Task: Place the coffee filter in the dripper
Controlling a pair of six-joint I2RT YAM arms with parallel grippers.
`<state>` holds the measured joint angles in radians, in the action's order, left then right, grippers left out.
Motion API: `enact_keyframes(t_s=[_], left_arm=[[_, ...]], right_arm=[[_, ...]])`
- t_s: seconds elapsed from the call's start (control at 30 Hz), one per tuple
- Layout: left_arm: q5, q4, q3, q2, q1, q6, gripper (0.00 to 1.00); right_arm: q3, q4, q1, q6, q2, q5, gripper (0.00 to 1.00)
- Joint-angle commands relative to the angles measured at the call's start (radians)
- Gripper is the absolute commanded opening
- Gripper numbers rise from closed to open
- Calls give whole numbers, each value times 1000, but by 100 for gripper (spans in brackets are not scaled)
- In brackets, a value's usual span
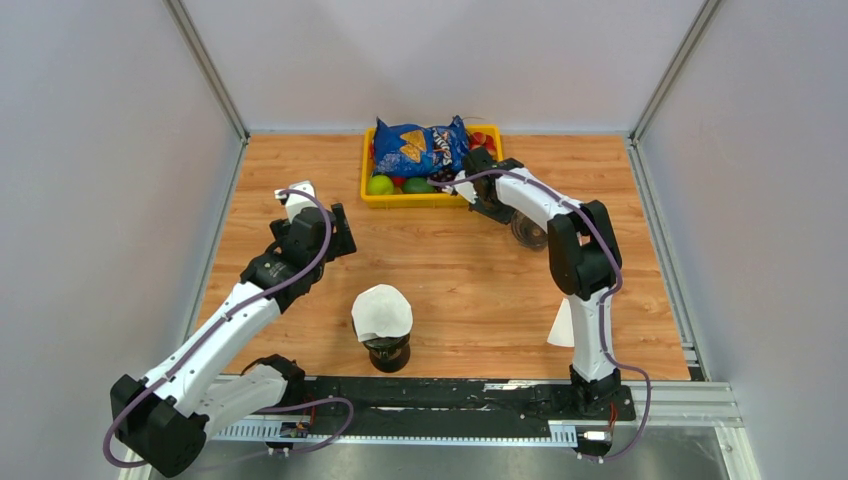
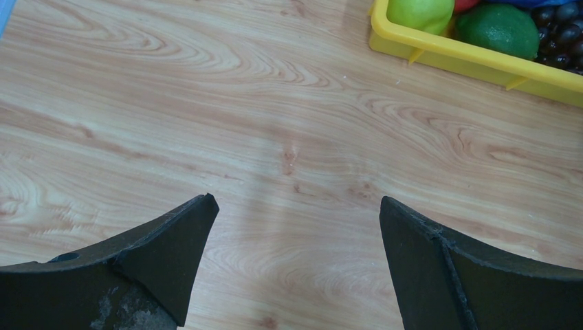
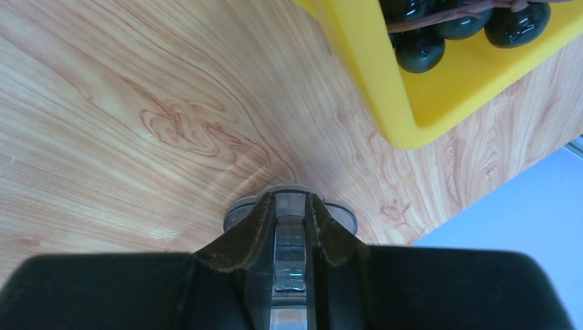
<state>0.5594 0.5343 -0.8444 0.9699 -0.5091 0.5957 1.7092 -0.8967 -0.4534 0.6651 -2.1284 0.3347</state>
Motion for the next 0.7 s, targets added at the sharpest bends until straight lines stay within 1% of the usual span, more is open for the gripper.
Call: enact_keyframes(t_s=[0.0,0.03,0.13,0.23,0.3,0.4,0.53,0.6,0.67], left_arm=[[13,-12,-8,9,5,-12,100],[13,-12,-9,11,6,-12,100],[10,-10,-13,19,6,-12,100],[10,-7,-16,23,5,-11,100],[11,-5,-18,23,5,-10,100],[8,-2,-18,20,6,-8,100],[6,-2,-16,10,6,-8,100],[-1,-1,-16,4,5,-8,100],[-9,-5,-14,-2,6,-9,100]], right_arm=[[36,-4,-19,28,36,12,12],[38,-6,-22,30,43,9,10],[44,-10,-36,31,68,-7,8],[66,-41,-45,8,95,-54,1],[94,-82,-46,-20,109,-91,0],[135,-135,-47,-98,135,-98,0],[199,-236,-46,-274,175,-136,0],[206,-238,-41,-378,219,-158,0],[177,-216,-33,-457,286,-187,0]])
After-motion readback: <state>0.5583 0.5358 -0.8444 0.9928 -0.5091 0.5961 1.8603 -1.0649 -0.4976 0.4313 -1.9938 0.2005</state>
